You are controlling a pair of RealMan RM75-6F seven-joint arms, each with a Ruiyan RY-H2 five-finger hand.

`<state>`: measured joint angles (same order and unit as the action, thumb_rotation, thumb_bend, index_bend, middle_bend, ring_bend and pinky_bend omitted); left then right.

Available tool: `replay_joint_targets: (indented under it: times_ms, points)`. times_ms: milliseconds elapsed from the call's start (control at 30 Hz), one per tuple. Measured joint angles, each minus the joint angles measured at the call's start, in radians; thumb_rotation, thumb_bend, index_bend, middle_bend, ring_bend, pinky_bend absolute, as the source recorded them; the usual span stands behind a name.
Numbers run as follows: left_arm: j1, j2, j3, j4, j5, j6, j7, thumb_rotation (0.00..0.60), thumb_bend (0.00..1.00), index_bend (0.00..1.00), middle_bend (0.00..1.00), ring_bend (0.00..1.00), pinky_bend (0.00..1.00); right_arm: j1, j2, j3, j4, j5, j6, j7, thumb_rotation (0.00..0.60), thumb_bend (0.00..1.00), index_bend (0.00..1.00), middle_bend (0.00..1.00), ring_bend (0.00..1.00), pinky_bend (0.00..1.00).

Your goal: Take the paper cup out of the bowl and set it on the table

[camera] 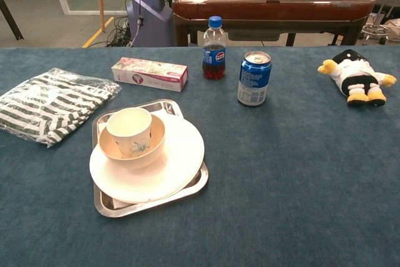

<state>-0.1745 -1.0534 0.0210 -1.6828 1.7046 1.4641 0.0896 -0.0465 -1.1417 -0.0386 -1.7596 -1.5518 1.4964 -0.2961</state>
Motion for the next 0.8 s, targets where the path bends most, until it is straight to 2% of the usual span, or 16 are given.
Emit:
replay_joint_targets:
  times_ms: [133,333,533,800]
  points:
    - [-0.042,0.040,0.004,-0.016,0.052,-0.042,-0.007,0.600,0.32,0.01,0.00,0.00,0.00,0.009,-0.002,0.005,0.001,0.021,-0.023,-0.008,0.600,0.22,0.00,0.00,0.00,0.00]
    - [-0.108,0.077,0.016,-0.036,0.082,-0.138,-0.025,0.600,0.32,0.12,0.00,0.00,0.00,0.022,-0.010,0.014,0.003,0.054,-0.053,-0.021,0.600,0.22,0.00,0.00,0.00,0.00]
    - [-0.169,0.073,0.030,-0.028,0.142,-0.195,-0.074,0.600,0.32,0.18,0.00,0.00,0.00,0.035,-0.016,0.021,0.004,0.085,-0.079,-0.022,0.600,0.22,0.00,0.00,0.00,0.00]
    - [-0.275,0.028,0.020,-0.047,0.172,-0.322,-0.052,0.600,0.32,0.19,0.00,0.00,0.00,0.041,-0.020,0.030,0.006,0.114,-0.087,-0.019,0.600,0.22,0.00,0.00,0.00,0.00]
